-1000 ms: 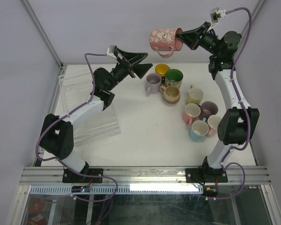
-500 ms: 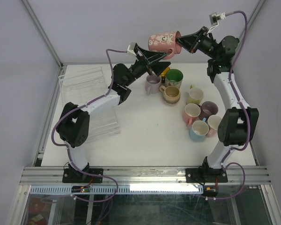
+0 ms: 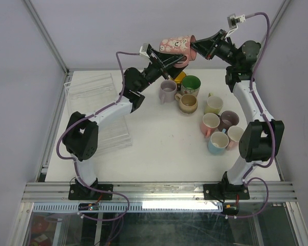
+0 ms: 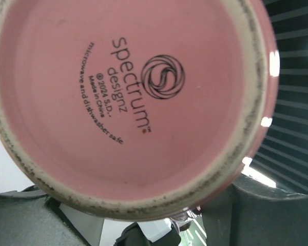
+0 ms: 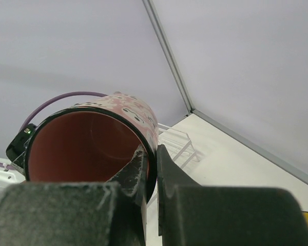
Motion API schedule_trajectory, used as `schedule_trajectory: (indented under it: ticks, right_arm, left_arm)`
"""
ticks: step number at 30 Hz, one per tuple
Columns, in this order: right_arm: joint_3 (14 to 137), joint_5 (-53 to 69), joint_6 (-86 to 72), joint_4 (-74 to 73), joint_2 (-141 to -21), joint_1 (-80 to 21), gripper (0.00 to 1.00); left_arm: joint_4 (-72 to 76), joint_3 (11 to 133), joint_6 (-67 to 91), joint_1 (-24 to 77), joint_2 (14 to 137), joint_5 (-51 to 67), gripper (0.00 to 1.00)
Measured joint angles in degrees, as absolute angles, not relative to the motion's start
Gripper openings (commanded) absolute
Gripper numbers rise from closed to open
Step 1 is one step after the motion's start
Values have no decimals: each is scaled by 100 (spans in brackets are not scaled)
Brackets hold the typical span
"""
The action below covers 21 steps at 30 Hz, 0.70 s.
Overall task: Load the cups into the dish rack
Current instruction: Pick up the cup at the center of the board.
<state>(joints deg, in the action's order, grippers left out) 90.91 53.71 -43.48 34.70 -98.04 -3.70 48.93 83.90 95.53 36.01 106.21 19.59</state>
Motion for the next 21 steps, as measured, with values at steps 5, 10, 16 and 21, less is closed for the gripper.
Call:
schedule_trajectory:
  ticks: [5,10,16,21]
  right_arm:
    - [9019,5328,-4270,3522,-9797,-375,0]
    - [9008,5280,-4154,3568,-9797,-357,0]
    - [8993,5251,-4003,3623,-9793,-346,0]
    - [8936,5218,-3931,3743,-9780,-340,0]
  left_arm:
    - [4884,8444,9657,3632,10689,1955,53]
    - [4888,8499,9747,3634,10737,1953,44]
    - [4893,8503,9835,3634,10750,1977,26]
    - [4875,8503,10055,3645,10777,2080,0]
